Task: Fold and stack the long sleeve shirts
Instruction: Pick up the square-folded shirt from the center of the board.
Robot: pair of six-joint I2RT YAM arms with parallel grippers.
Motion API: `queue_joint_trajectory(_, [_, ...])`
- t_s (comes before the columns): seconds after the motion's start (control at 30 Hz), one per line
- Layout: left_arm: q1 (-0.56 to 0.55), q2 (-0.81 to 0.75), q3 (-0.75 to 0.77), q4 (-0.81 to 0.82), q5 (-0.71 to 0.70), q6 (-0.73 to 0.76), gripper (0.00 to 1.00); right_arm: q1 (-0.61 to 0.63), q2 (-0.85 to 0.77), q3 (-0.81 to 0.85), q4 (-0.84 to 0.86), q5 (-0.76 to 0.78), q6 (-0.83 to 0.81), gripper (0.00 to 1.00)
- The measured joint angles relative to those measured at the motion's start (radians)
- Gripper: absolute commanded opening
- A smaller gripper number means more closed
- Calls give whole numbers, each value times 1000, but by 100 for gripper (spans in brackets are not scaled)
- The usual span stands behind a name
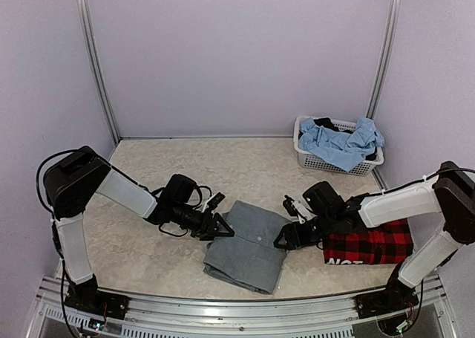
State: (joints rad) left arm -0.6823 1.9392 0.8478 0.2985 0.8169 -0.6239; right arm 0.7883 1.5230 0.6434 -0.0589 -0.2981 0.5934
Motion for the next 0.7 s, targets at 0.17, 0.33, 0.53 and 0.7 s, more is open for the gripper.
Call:
queue_joint_trajectory(0.17, [-34, 47, -10, 94, 41, -80, 23, 10, 12, 0, 29, -1, 3, 66])
queue_joint_trajectory(0.33, [-49, 66, -18, 139, 47, -135, 0, 10, 11, 0, 28, 4, 2, 67])
queue_joint_trajectory(0.53, [-24, -19, -22, 56, 15, -121, 0, 13, -23, 8, -46, 50, -18, 69])
queue_joint_trajectory(0.7, [-14, -169, 196, -345, -188, 32, 0, 1, -98, 46, -149, 114, -55, 70])
